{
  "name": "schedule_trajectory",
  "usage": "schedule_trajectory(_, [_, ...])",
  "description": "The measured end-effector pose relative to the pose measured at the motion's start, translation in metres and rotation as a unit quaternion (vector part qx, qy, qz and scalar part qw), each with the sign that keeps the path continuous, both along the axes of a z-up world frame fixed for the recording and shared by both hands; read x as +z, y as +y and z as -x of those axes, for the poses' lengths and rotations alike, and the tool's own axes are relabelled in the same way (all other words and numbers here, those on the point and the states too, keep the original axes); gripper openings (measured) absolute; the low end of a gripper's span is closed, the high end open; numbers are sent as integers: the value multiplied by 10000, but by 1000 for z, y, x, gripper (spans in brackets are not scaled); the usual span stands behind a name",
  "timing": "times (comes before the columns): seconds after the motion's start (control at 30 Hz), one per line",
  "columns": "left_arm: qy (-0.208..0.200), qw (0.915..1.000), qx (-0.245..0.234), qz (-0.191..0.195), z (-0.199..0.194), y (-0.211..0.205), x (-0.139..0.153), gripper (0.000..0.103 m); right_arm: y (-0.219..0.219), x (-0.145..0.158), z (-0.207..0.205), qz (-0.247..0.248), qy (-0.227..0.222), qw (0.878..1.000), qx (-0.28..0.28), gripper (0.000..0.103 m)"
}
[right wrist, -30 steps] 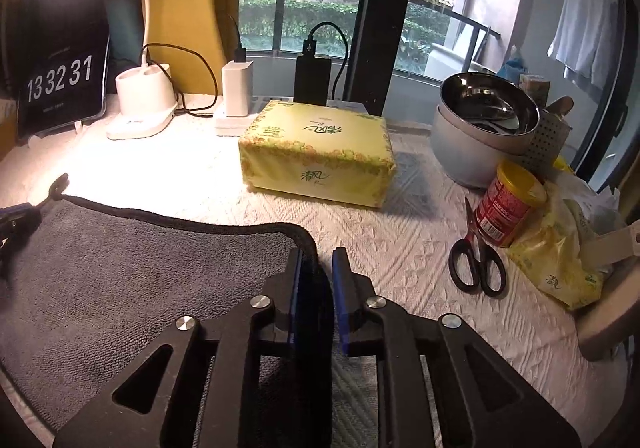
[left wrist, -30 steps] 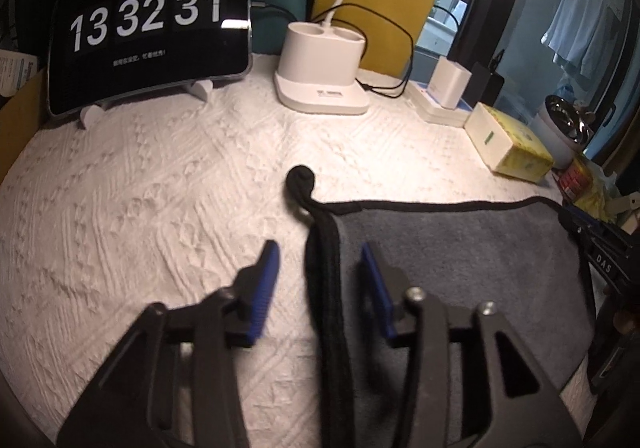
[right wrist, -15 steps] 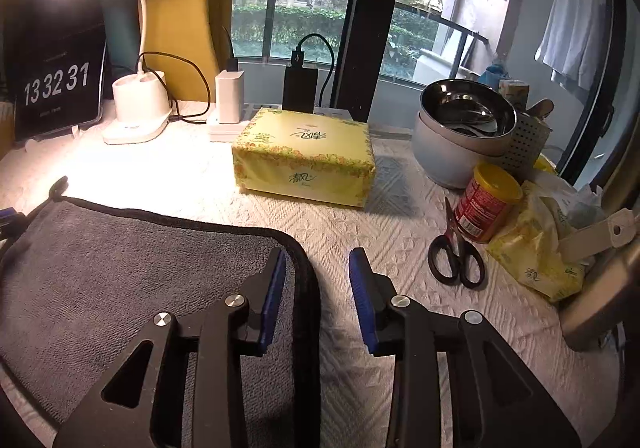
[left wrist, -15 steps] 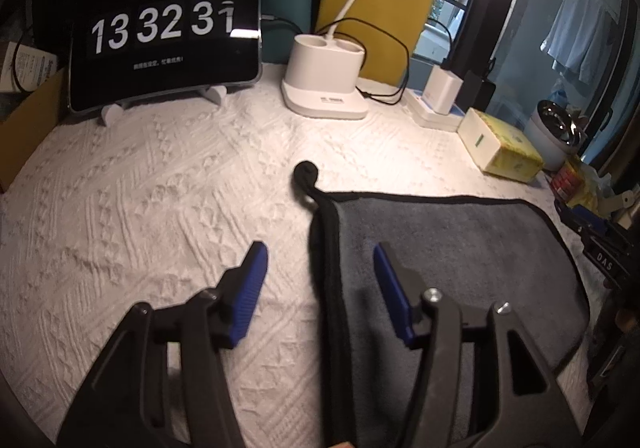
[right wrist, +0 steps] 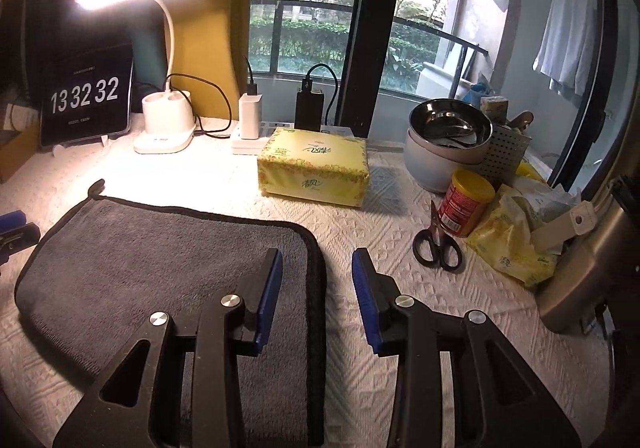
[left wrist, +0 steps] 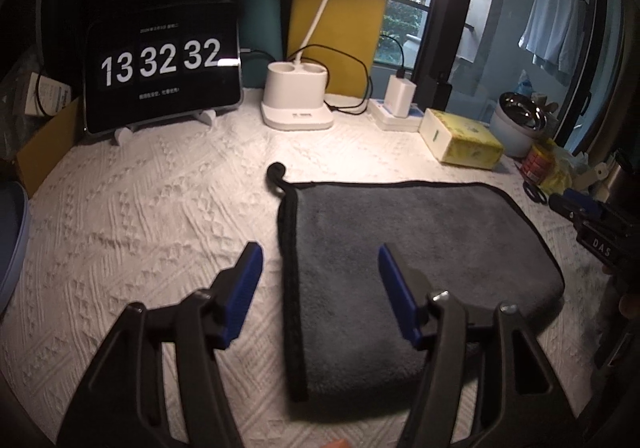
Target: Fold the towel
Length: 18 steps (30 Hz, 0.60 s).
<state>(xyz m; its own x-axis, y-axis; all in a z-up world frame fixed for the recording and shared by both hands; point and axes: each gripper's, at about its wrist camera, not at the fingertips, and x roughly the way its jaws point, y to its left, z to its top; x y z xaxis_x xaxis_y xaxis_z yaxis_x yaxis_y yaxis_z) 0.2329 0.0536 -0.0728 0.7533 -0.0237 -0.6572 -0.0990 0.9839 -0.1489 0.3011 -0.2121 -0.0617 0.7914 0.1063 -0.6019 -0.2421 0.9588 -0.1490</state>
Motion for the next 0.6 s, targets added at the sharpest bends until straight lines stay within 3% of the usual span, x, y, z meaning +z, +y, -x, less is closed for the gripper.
schedule_trajectory(0.6, [-6, 10000, -73, -67, 53, -20, 6, 64, -12, 5, 65, -295, -31, 9995, 59, 39])
